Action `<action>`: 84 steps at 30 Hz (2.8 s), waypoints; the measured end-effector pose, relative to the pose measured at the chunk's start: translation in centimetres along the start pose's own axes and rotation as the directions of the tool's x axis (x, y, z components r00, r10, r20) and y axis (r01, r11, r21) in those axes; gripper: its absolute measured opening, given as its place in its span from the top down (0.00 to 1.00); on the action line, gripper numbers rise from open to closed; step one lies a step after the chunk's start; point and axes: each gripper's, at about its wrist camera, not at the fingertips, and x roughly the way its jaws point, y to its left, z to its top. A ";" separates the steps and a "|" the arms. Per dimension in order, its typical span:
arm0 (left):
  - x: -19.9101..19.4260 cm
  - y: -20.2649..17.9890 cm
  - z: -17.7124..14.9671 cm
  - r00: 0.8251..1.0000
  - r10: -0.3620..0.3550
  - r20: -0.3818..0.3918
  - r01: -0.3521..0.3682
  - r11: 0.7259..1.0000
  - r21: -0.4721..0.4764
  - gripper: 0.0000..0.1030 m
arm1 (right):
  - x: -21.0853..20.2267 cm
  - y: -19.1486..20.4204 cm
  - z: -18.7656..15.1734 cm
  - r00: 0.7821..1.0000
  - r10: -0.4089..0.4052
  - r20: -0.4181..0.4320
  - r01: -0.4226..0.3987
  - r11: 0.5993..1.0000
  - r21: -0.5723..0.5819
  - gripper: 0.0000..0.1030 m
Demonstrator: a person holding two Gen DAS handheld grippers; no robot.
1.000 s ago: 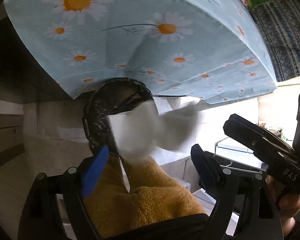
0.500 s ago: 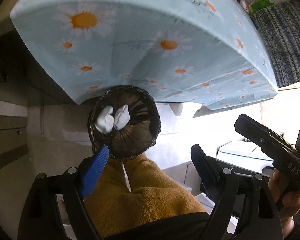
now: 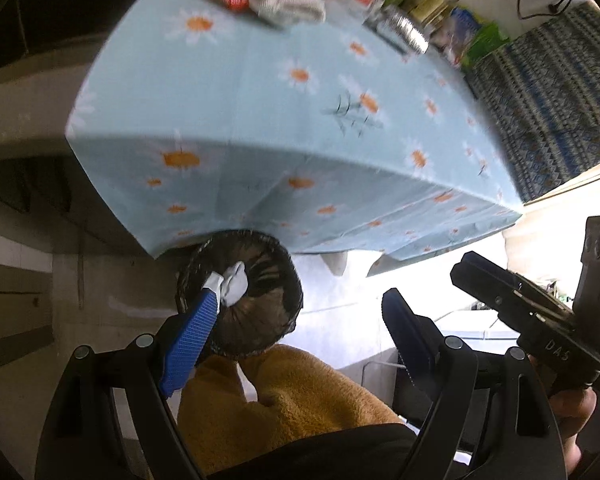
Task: Collect trash
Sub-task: 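Open both tools over the bin to drop the cup and cloth, then move both tools back over the table toward the remaining trash, then grasp the foil-wrapped cup with the right tool while the left tool holds a white cloth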
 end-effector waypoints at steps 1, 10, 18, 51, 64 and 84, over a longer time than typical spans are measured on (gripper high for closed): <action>-0.3 0.0 0.1 1.000 -0.005 0.008 0.005 1.000 0.006 0.20 | -0.3 0.0 0.0 1.000 -0.010 0.010 0.010 1.000 -0.002 0.46; -3.5 -1.3 1.8 0.995 -0.028 0.091 0.022 0.998 0.062 0.20 | -2.5 0.1 1.2 0.996 -0.051 0.074 0.053 0.998 -0.024 0.45; -4.6 -2.5 5.1 0.989 0.009 0.145 -0.019 0.997 0.074 0.20 | -3.6 -1.2 4.9 0.988 -0.066 0.140 0.076 0.995 -0.063 0.35; 4.4 -5.7 23.9 0.916 0.382 0.123 -0.393 0.916 0.078 0.21 | 2.5 -16.9 22.7 0.988 0.089 0.125 -0.073 0.989 -0.128 0.28; 6.8 -4.4 24.6 0.874 0.473 0.111 -0.484 0.868 0.109 0.60 | 4.6 -16.5 26.4 0.985 0.142 0.094 -0.119 0.969 -0.218 0.28; 2.6 -7.2 23.1 0.889 0.403 0.219 -0.420 0.907 0.035 0.73 | 8.7 -14.6 30.6 0.995 0.095 -0.023 -0.096 0.923 -0.372 0.13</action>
